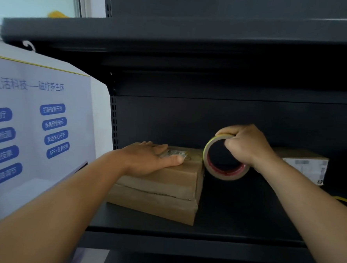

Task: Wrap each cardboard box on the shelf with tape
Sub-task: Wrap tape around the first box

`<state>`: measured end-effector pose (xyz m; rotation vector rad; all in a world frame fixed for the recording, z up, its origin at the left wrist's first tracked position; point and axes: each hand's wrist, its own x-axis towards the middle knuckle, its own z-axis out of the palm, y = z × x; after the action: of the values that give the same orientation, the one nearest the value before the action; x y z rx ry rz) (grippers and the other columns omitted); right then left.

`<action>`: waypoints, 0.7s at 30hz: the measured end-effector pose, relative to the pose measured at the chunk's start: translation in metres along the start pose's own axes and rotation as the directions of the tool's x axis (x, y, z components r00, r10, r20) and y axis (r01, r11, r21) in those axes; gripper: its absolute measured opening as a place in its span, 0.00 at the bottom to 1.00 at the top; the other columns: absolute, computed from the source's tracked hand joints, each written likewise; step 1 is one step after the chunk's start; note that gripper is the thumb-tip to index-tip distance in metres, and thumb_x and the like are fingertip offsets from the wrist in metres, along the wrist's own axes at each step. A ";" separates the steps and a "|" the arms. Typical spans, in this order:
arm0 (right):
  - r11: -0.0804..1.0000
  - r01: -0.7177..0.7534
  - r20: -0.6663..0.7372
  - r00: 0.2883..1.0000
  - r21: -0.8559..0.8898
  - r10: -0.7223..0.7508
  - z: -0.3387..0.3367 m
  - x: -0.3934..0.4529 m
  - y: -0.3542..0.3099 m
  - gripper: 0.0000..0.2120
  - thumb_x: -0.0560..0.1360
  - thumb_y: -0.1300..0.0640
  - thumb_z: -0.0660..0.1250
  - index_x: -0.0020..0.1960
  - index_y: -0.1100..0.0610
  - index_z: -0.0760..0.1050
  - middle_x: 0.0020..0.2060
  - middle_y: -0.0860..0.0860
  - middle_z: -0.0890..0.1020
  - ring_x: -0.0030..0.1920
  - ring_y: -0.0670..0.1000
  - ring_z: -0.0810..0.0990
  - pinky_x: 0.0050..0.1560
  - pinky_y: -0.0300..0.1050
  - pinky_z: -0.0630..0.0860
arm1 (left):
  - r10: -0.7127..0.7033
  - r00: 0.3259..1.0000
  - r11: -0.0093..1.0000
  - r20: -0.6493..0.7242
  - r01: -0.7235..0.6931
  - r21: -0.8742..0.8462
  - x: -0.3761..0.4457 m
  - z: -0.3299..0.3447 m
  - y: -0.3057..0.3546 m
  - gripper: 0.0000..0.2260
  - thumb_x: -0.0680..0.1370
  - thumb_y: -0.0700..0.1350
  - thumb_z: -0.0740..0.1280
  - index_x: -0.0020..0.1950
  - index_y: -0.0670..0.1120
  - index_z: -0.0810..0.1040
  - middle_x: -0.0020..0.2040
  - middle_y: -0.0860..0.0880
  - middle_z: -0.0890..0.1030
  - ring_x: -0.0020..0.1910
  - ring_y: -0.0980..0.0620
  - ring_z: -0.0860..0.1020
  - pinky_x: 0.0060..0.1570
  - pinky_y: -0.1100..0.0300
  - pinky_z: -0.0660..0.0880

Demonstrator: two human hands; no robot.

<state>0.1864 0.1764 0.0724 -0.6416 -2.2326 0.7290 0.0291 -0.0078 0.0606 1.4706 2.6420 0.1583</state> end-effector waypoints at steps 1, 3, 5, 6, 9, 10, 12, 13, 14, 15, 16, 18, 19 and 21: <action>1.000 -0.004 0.005 1.000 -0.023 0.004 0.000 -0.001 0.001 0.17 0.71 0.66 0.61 0.49 0.50 0.82 0.43 0.43 0.81 0.43 0.43 0.77 0.38 0.36 0.71 | 0.002 1.000 1.000 0.002 -0.002 0.001 0.001 0.000 -0.001 0.49 0.61 0.80 0.42 0.78 0.58 0.47 0.79 0.53 0.49 0.77 0.51 0.45 0.74 0.48 0.47; 0.999 -0.017 0.008 1.000 -0.042 0.018 0.002 -0.005 0.005 0.16 0.72 0.65 0.61 0.49 0.50 0.82 0.41 0.42 0.80 0.41 0.42 0.76 0.38 0.36 0.71 | 0.006 1.000 1.000 0.005 -0.006 0.006 0.000 -0.001 -0.002 0.48 0.61 0.79 0.42 0.78 0.58 0.47 0.79 0.54 0.50 0.77 0.51 0.45 0.74 0.47 0.47; 0.999 -0.037 -0.004 0.999 -0.033 0.037 0.005 -0.008 0.009 0.16 0.72 0.64 0.61 0.51 0.49 0.82 0.41 0.42 0.80 0.41 0.42 0.76 0.38 0.36 0.72 | 0.009 1.000 1.000 0.012 -0.009 0.004 0.000 -0.001 0.000 0.48 0.62 0.79 0.42 0.78 0.58 0.48 0.79 0.54 0.49 0.77 0.51 0.44 0.74 0.47 0.46; 0.999 -0.045 -0.011 0.999 -0.030 0.045 0.007 -0.010 0.012 0.15 0.72 0.64 0.62 0.51 0.49 0.81 0.42 0.43 0.80 0.41 0.43 0.76 0.37 0.35 0.72 | 0.013 1.000 1.000 0.016 -0.013 0.003 0.000 -0.002 0.001 0.48 0.62 0.78 0.42 0.78 0.57 0.48 0.79 0.54 0.49 0.77 0.51 0.44 0.74 0.48 0.46; 0.998 -0.045 -0.027 0.999 -0.036 0.044 0.011 -0.015 0.017 0.13 0.72 0.63 0.63 0.51 0.48 0.80 0.44 0.46 0.80 0.41 0.44 0.76 0.36 0.36 0.72 | 0.012 0.999 1.000 0.034 -0.012 0.018 -0.001 -0.004 0.005 0.48 0.62 0.78 0.42 0.78 0.56 0.47 0.79 0.53 0.49 0.77 0.50 0.44 0.74 0.48 0.46; 0.998 -0.040 -0.034 0.999 -0.041 0.039 0.012 -0.017 0.019 0.13 0.72 0.62 0.64 0.51 0.47 0.79 0.44 0.46 0.80 0.42 0.45 0.76 0.36 0.37 0.73 | 0.007 0.999 1.000 0.042 -0.008 0.029 -0.002 -0.005 0.007 0.47 0.63 0.77 0.42 0.78 0.56 0.47 0.79 0.52 0.48 0.77 0.50 0.44 0.74 0.48 0.45; 0.998 -0.026 -0.048 0.999 -0.058 0.023 0.016 -0.018 0.021 0.13 0.72 0.62 0.64 0.52 0.47 0.78 0.47 0.48 0.78 0.44 0.47 0.76 0.38 0.39 0.73 | 0.029 0.998 0.997 0.051 -0.033 0.071 -0.004 -0.007 0.014 0.42 0.69 0.74 0.41 0.78 0.55 0.46 0.79 0.53 0.47 0.77 0.52 0.44 0.73 0.49 0.44; 0.998 -0.020 -0.052 0.999 -0.066 0.016 0.017 -0.017 0.022 0.14 0.72 0.61 0.64 0.53 0.46 0.78 0.48 0.48 0.77 0.45 0.49 0.76 0.38 0.39 0.72 | 0.064 0.997 0.993 0.051 -0.069 0.093 -0.004 -0.007 0.019 0.38 0.72 0.72 0.41 0.78 0.55 0.46 0.79 0.54 0.46 0.77 0.53 0.44 0.73 0.50 0.43; 0.997 -0.018 -0.052 0.999 -0.071 0.014 0.018 -0.016 0.022 0.14 0.72 0.61 0.64 0.53 0.46 0.78 0.49 0.49 0.76 0.46 0.49 0.76 0.37 0.37 0.70 | 0.107 0.992 0.988 0.063 -0.113 0.108 -0.004 -0.008 0.027 0.36 0.73 0.71 0.40 0.78 0.55 0.45 0.79 0.55 0.46 0.77 0.55 0.44 0.73 0.50 0.43; 0.997 -0.019 -0.049 0.999 -0.073 0.015 0.020 -0.015 0.022 0.14 0.72 0.61 0.64 0.53 0.46 0.78 0.50 0.49 0.75 0.47 0.50 0.75 0.36 0.36 0.69 | 0.150 0.985 0.981 0.089 -0.159 0.112 -0.004 -0.009 0.037 0.37 0.72 0.71 0.40 0.78 0.56 0.44 0.79 0.56 0.45 0.77 0.57 0.43 0.74 0.51 0.43; 0.997 -0.020 -0.047 0.999 -0.074 0.017 0.021 -0.014 0.023 0.15 0.72 0.61 0.64 0.54 0.46 0.78 0.50 0.49 0.74 0.47 0.49 0.74 0.35 0.35 0.68 | 0.183 0.975 0.975 0.124 -0.197 0.108 -0.003 -0.010 0.047 0.41 0.69 0.73 0.41 0.78 0.56 0.43 0.78 0.57 0.44 0.76 0.57 0.42 0.74 0.51 0.43; 0.996 -0.017 -0.043 0.999 -0.088 0.014 0.022 -0.012 0.023 0.15 0.72 0.61 0.64 0.55 0.45 0.77 0.51 0.49 0.74 0.48 0.49 0.74 0.36 0.36 0.67 | 0.225 0.958 0.966 0.180 -0.243 0.089 -0.001 -0.011 0.065 0.45 0.66 0.75 0.47 0.78 0.54 0.42 0.79 0.55 0.43 0.76 0.56 0.40 0.75 0.49 0.43; 0.996 -0.012 -0.039 0.999 -0.093 0.008 0.022 -0.012 0.024 0.16 0.72 0.61 0.64 0.55 0.45 0.77 0.51 0.48 0.74 0.49 0.49 0.74 0.38 0.37 0.68 | 0.243 0.949 0.961 0.199 -0.264 0.084 0.000 -0.012 0.073 0.45 0.68 0.74 0.51 0.78 0.54 0.41 0.79 0.53 0.43 0.76 0.55 0.40 0.75 0.48 0.43; 0.997 0.011 -0.016 1.000 -0.078 -0.012 0.022 -0.011 0.027 0.16 0.71 0.61 0.64 0.54 0.44 0.77 0.50 0.48 0.76 0.48 0.48 0.76 0.40 0.38 0.69 | 0.261 0.941 0.956 0.213 -0.283 0.081 0.002 -0.012 0.082 0.42 0.73 0.67 0.60 0.78 0.53 0.41 0.79 0.51 0.43 0.77 0.51 0.38 0.75 0.48 0.43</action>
<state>0.1835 0.1822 0.0360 -0.6696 -2.2567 0.6317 0.0949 0.0363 0.0848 1.7816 2.3139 -0.1113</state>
